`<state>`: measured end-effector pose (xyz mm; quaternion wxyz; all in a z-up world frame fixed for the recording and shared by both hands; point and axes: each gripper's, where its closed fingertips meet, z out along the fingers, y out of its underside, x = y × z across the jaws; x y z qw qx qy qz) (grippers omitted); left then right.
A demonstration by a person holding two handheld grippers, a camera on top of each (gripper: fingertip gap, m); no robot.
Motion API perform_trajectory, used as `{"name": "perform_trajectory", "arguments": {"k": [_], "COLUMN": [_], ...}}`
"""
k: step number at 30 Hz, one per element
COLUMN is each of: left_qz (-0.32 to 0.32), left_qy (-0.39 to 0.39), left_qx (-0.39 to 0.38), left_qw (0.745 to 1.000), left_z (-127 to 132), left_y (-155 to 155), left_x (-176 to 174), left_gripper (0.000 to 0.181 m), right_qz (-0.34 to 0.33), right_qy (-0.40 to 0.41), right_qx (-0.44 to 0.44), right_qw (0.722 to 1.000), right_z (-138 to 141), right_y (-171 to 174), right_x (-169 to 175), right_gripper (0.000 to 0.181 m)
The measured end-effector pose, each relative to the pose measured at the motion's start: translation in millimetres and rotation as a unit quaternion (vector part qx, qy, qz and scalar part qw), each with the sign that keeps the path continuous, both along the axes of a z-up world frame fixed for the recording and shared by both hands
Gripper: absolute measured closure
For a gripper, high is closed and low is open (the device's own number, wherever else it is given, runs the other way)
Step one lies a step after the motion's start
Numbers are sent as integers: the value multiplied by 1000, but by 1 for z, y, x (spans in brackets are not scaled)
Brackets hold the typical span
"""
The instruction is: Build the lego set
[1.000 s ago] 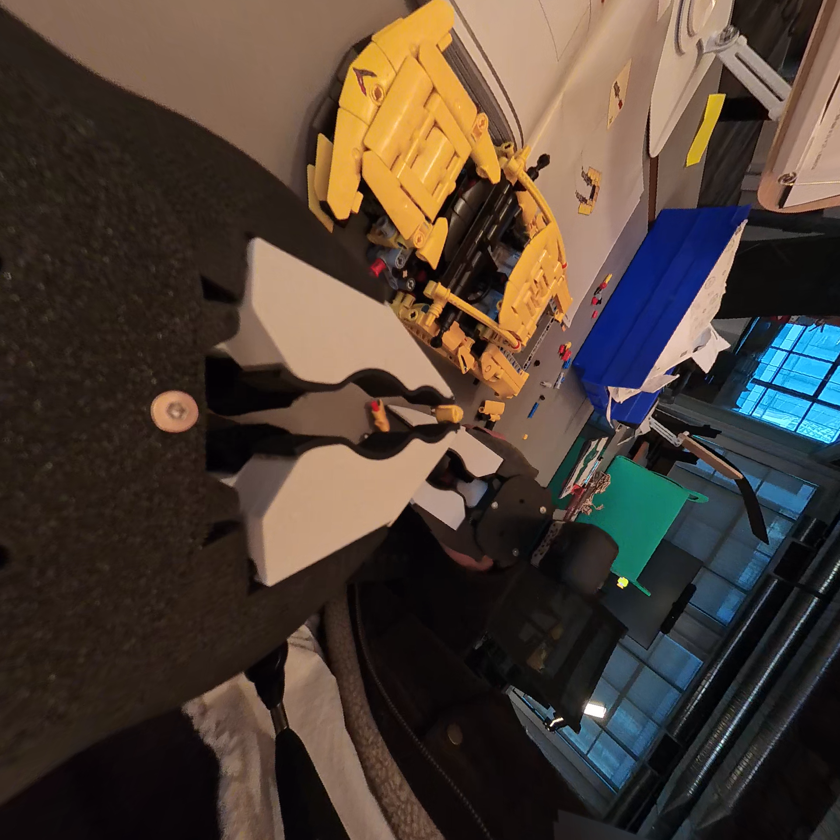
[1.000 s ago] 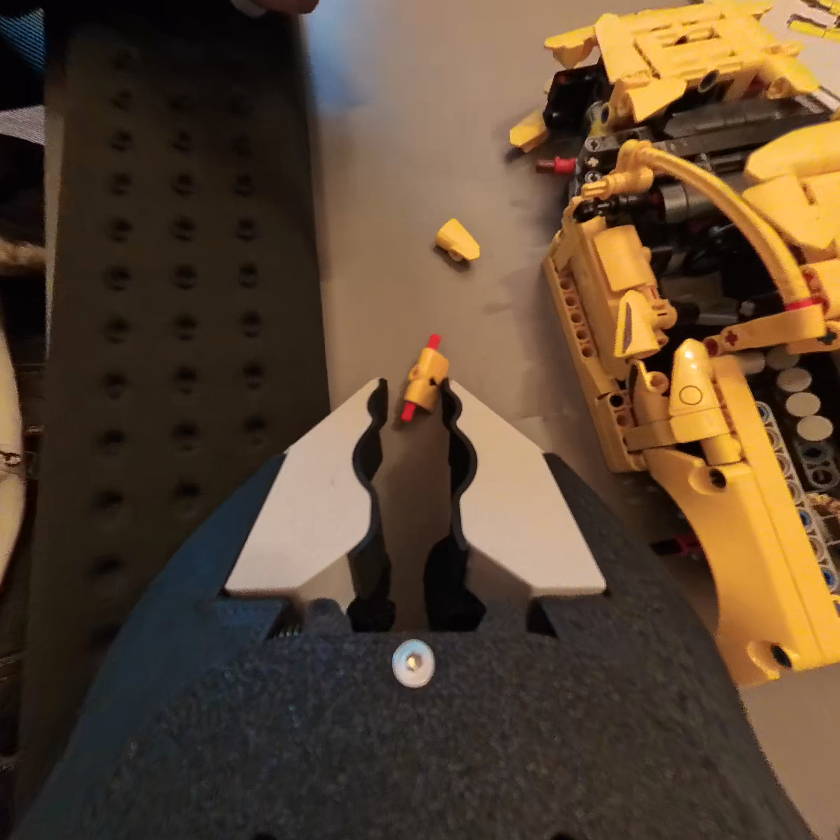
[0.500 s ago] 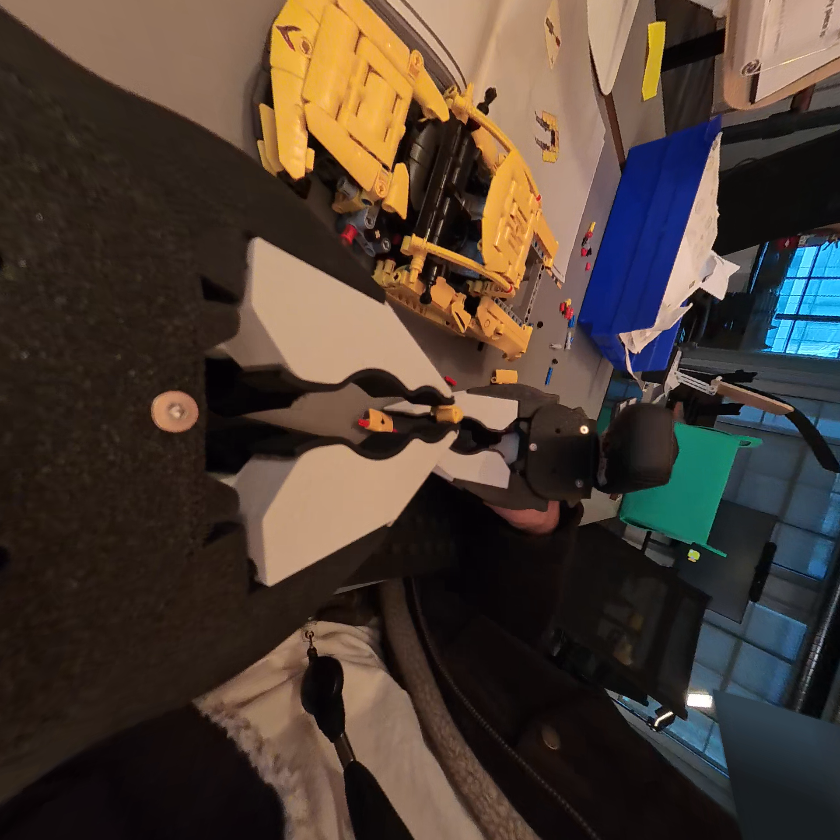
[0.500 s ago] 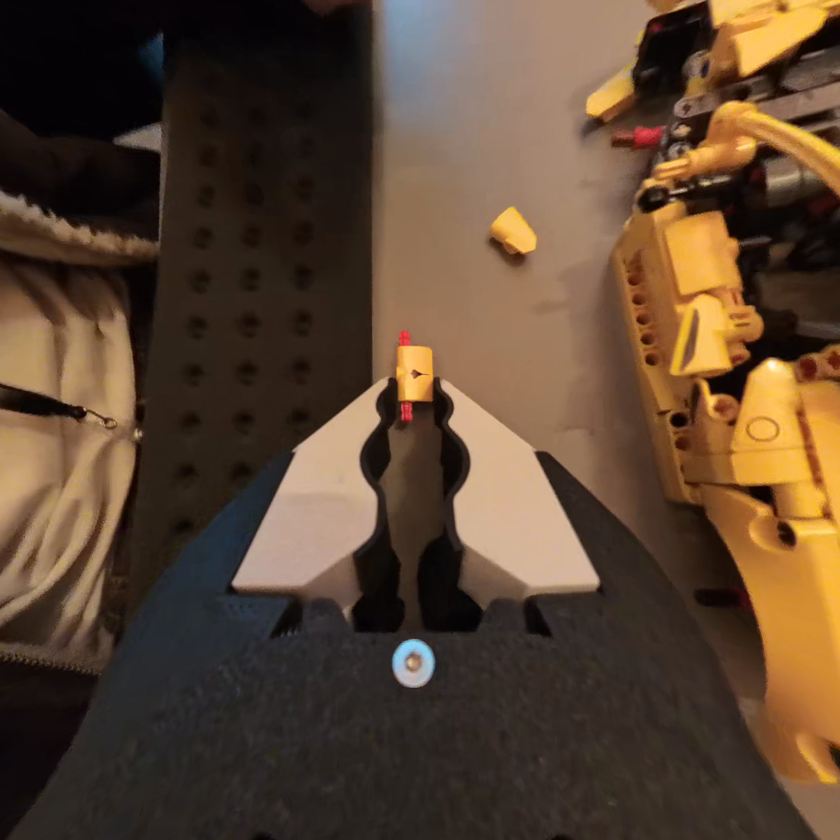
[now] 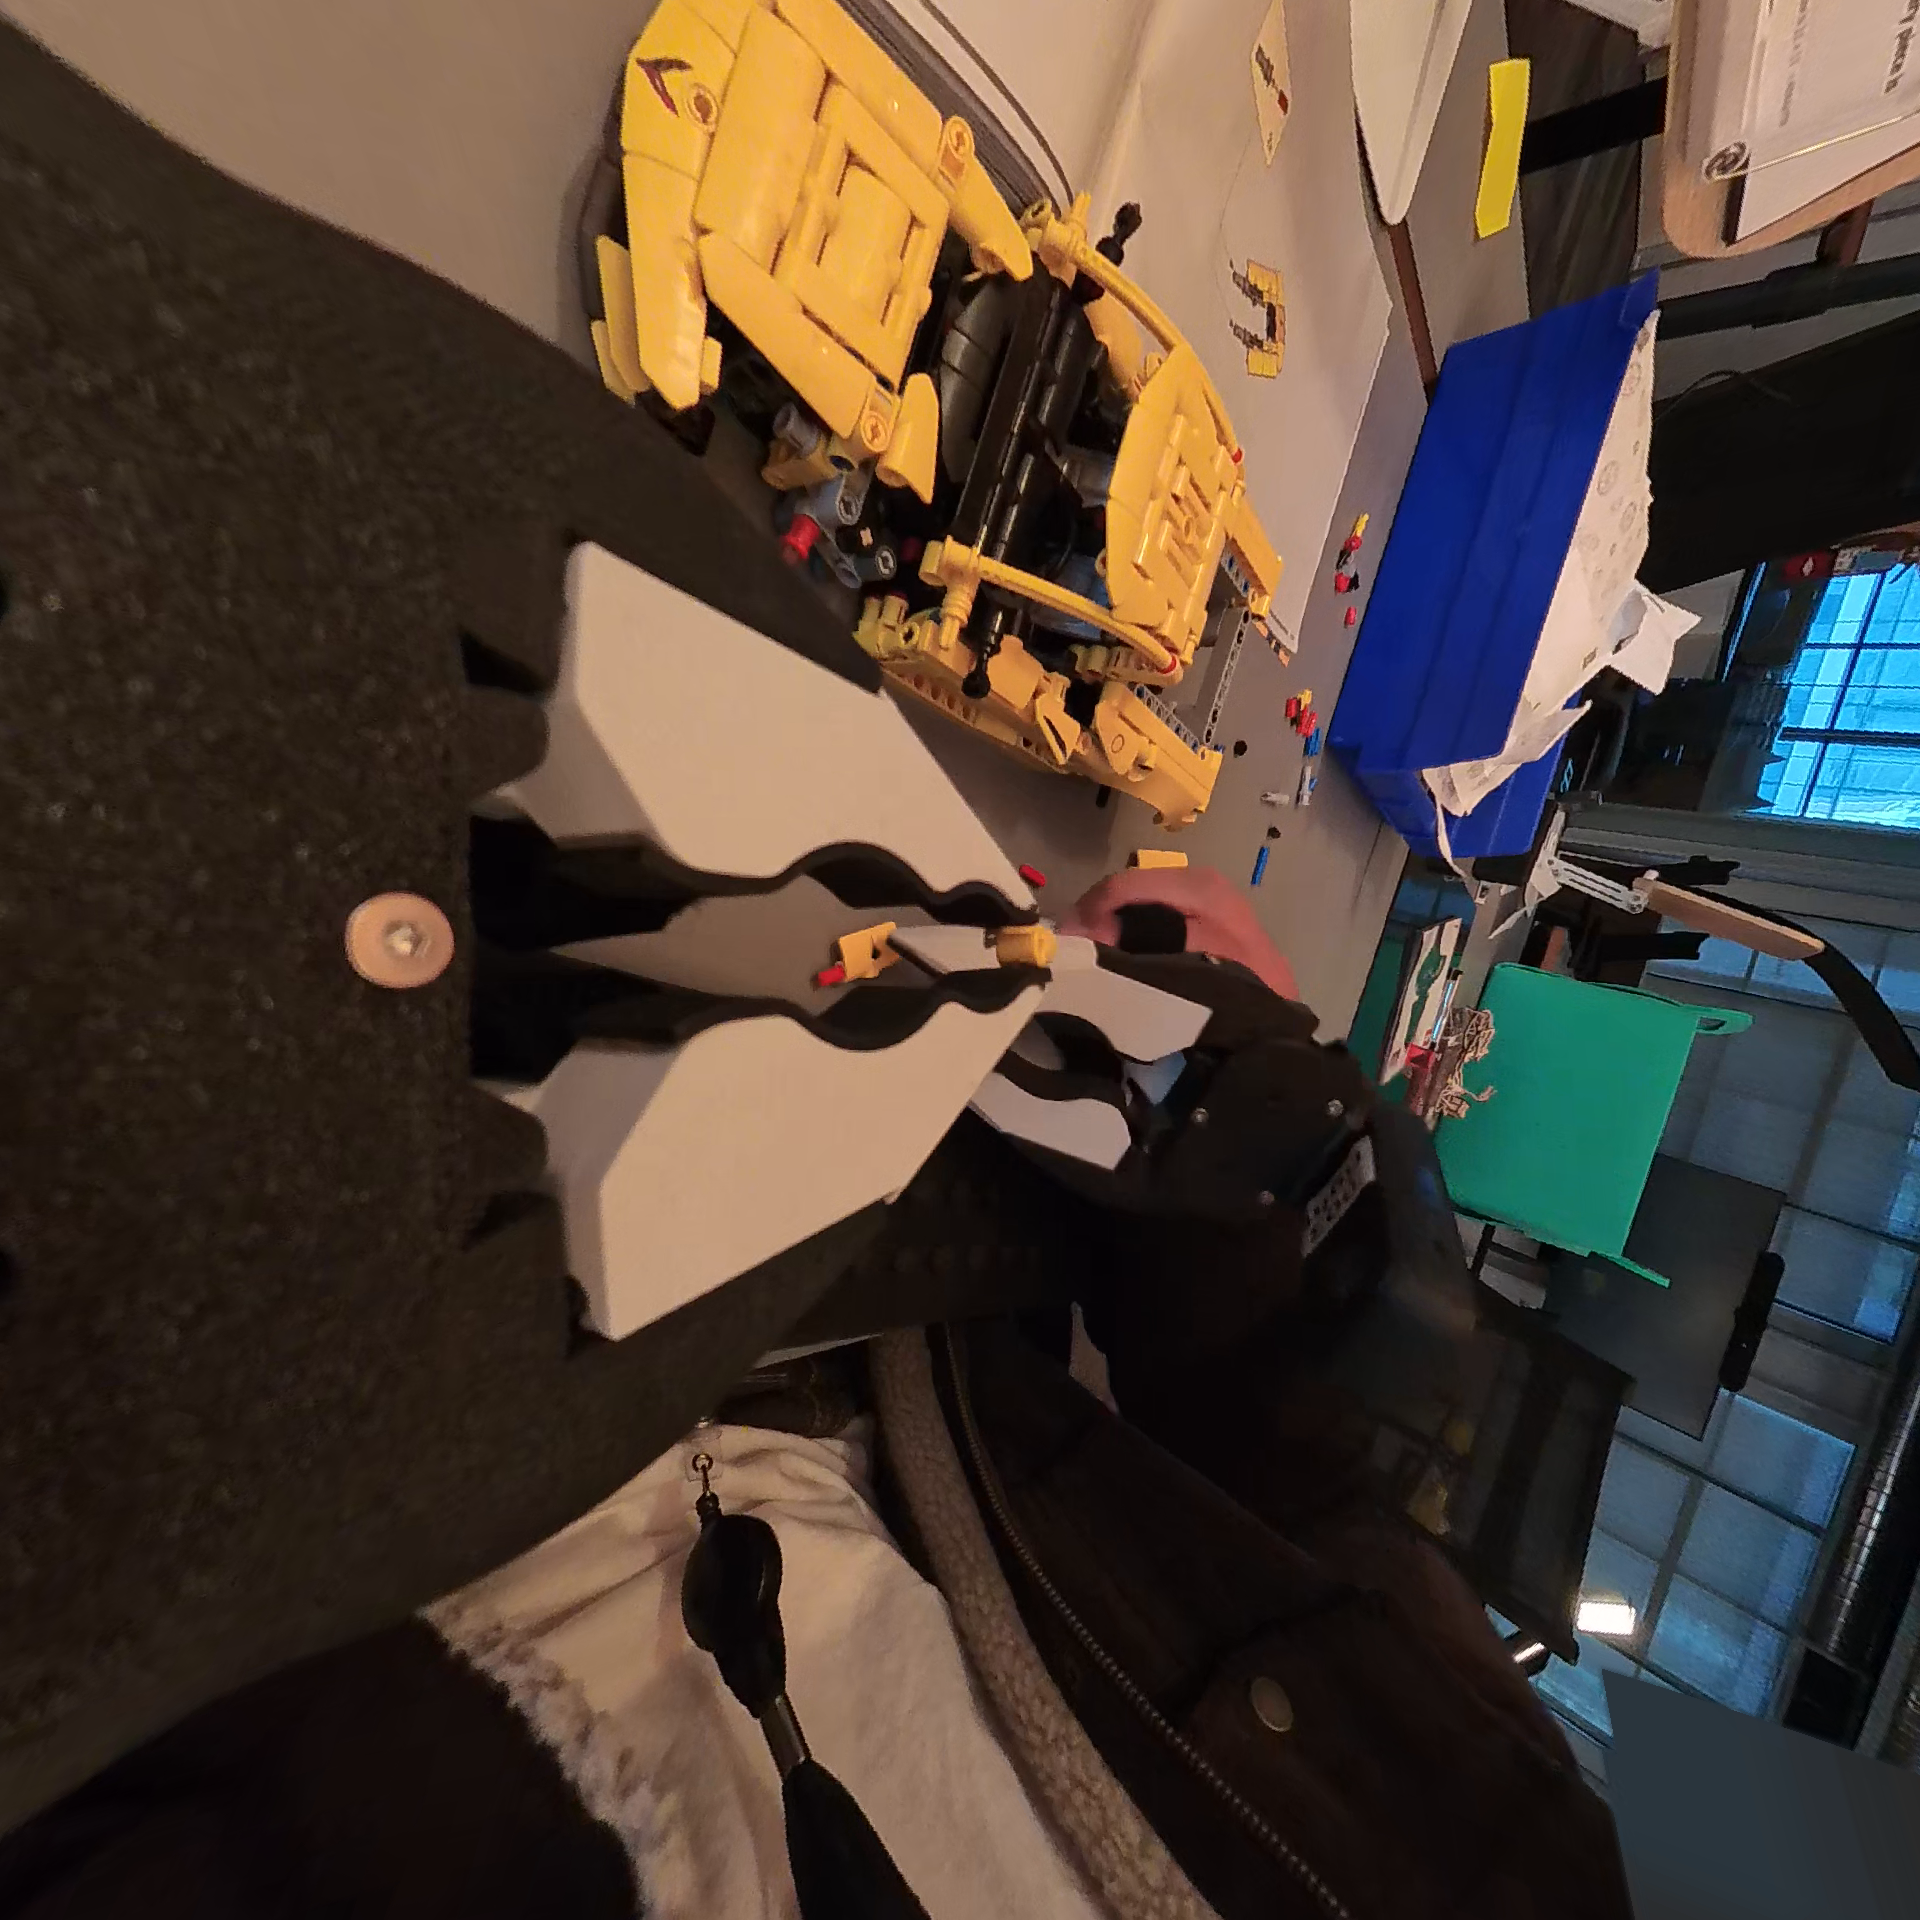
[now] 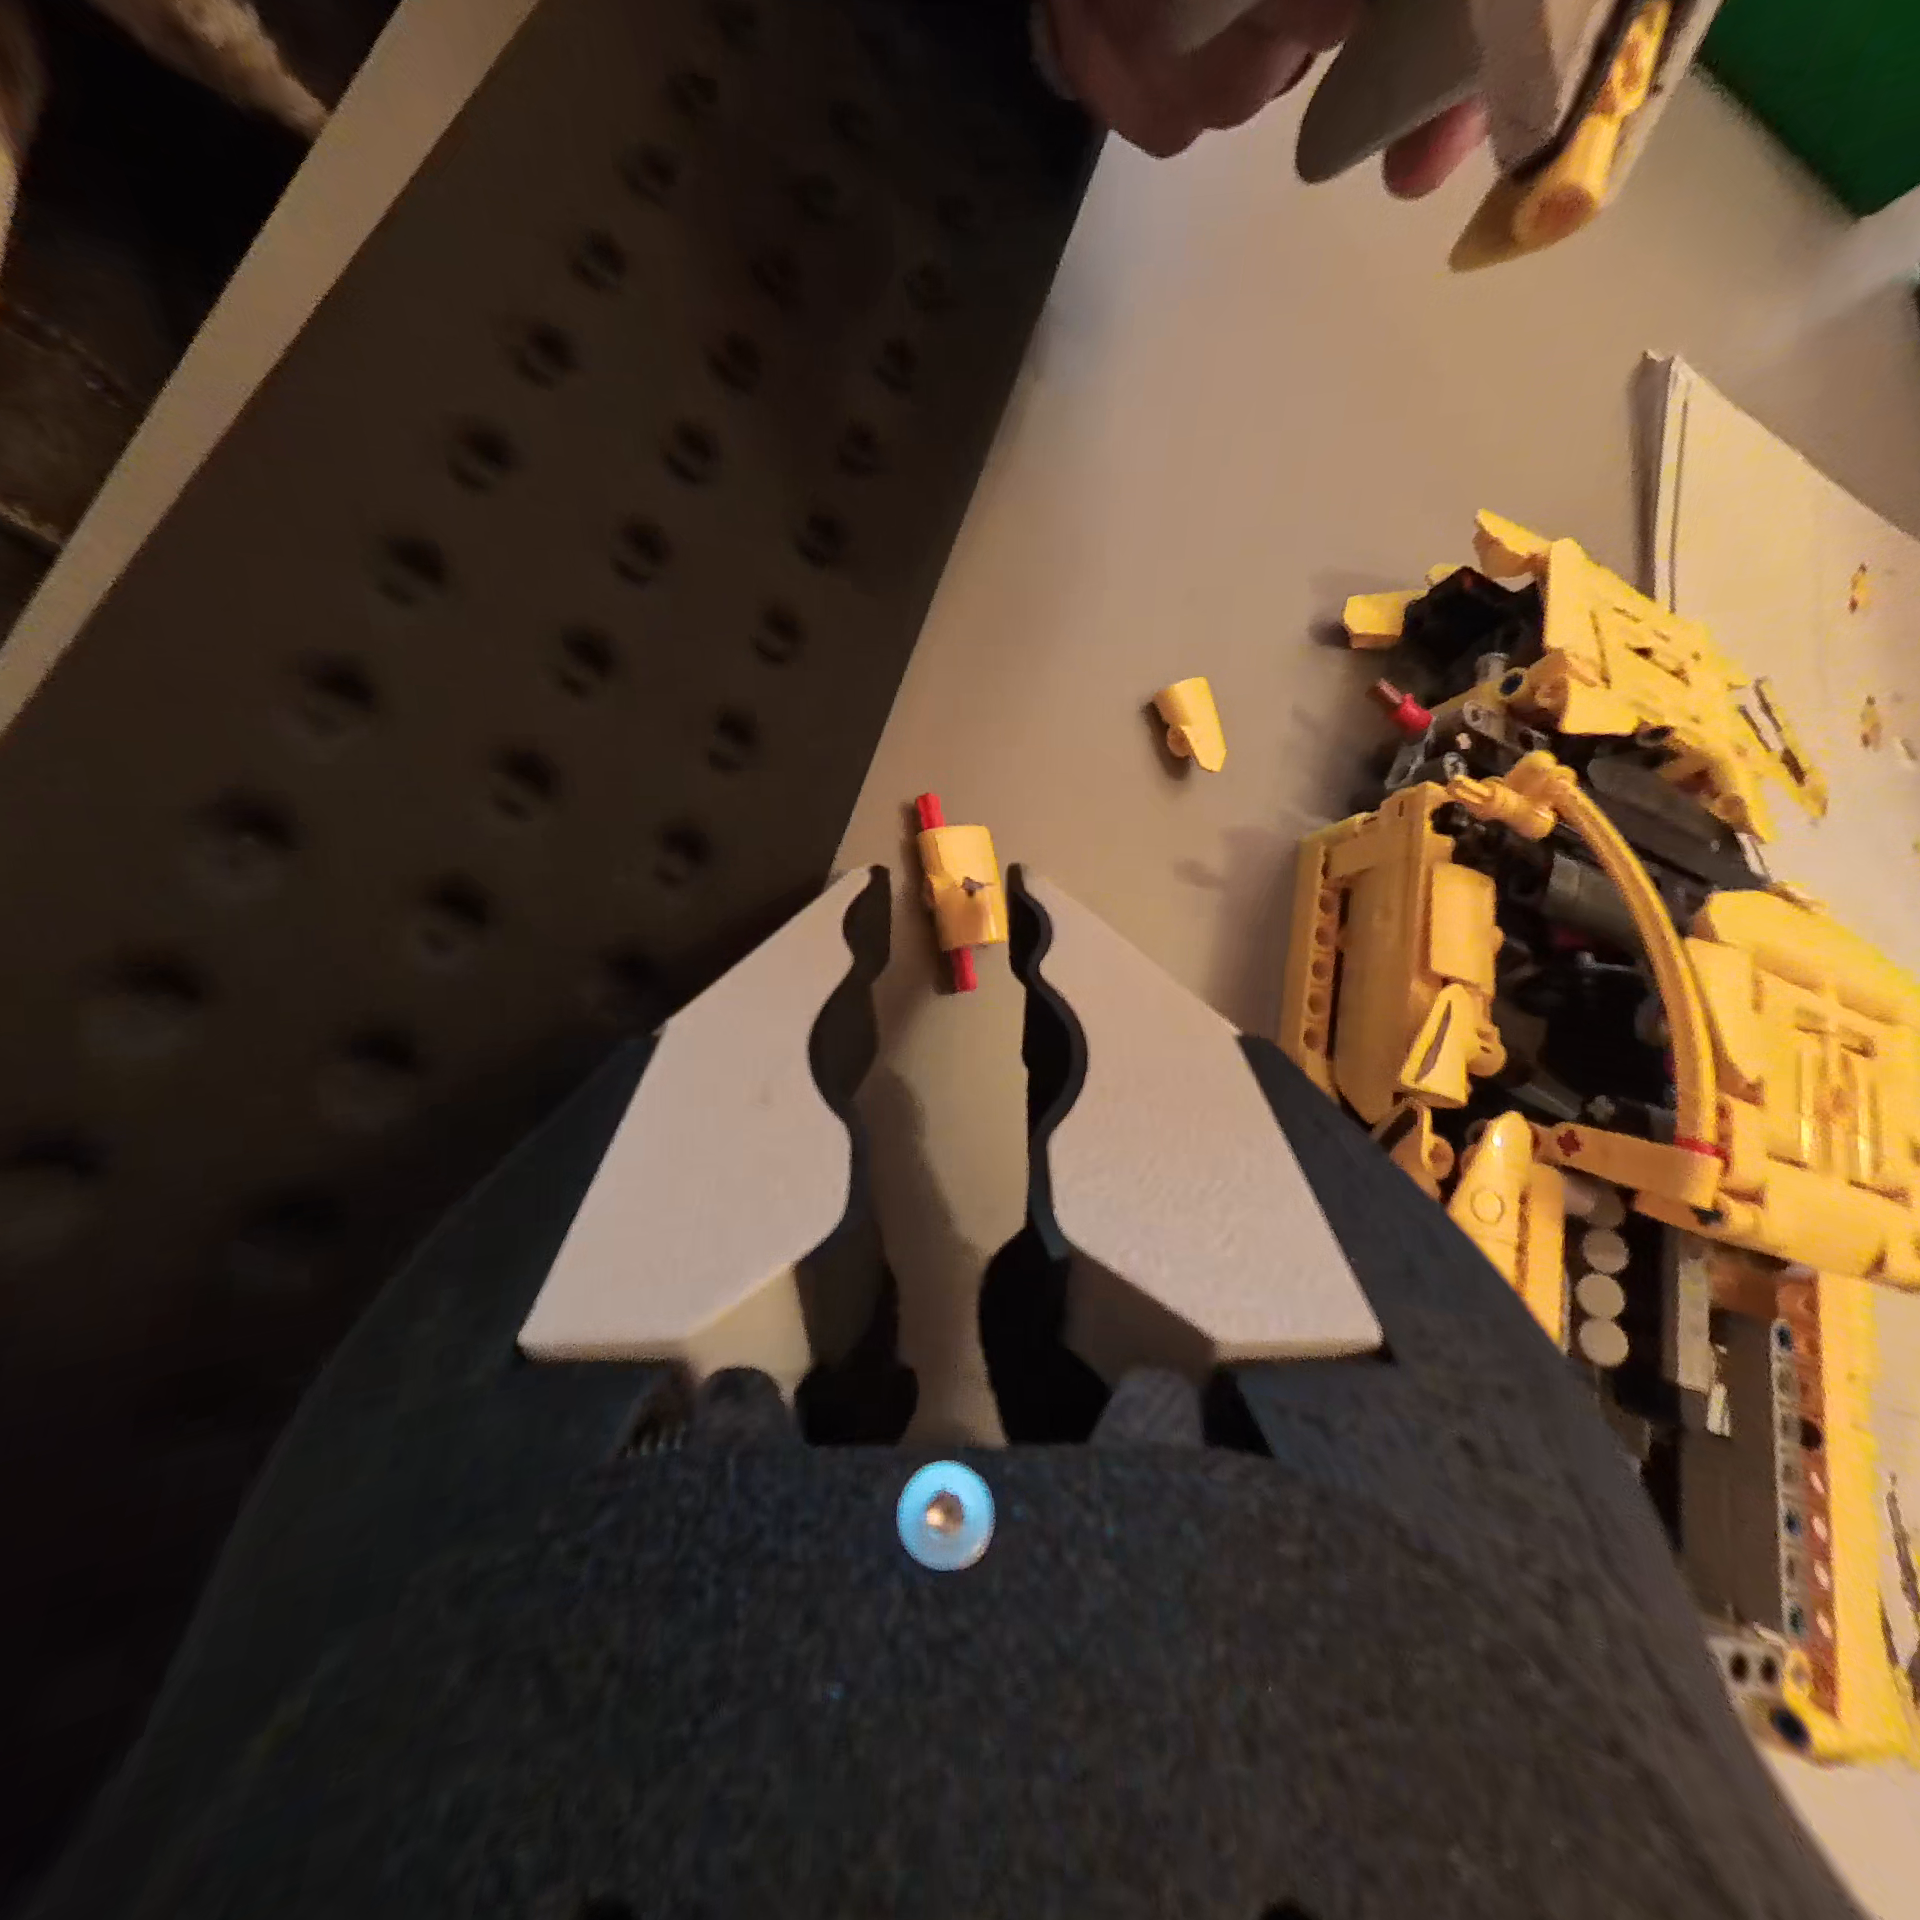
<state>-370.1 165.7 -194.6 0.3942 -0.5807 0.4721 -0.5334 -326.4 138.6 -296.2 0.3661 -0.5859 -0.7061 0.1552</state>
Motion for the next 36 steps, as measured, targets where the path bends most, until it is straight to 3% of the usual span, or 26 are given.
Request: {"name": "perform_trajectory", "arguments": {"k": [6, 11, 13, 18, 21, 29, 36], "left_qz": [-2, -22, -32, -45, -46, -81, -97], "left_qy": [0, -1, -5, -31, -24, 0, 13], "left_qx": [0, 11, 30, 158, 197, 192, 190], "left_qw": [1000, 1000, 999, 986, 979, 978, 977], "left_z": [0, 0, 2, 5, 0, -11, -17], "left_y": [-1, -8, -13, -28, -30, -38, -42], "left_x": [0, 0, 0, 2, 8, 13, 16], "left_gripper": [175, 174, 174, 175, 175, 174, 174], "right_qz": [31, -24, -44, -27, -10, 6, 13], "right_qy": [9, 8, 52, 205, 235, 190, 185], "right_qx": [-91, -228, -279, -470, -511, -461, -459], "right_qw": [995, 973, 958, 858, 827, 867, 869], "right_z": [-7, -4, 9, 70, 85, 75, 76], "right_y": [0, 5, 9, 1, -1, -13, -15], "right_x": [-8, -11, -13, -23, -23, -27, -22], "right_gripper": [167, 169, 171, 172, 173, 173, 173]}}
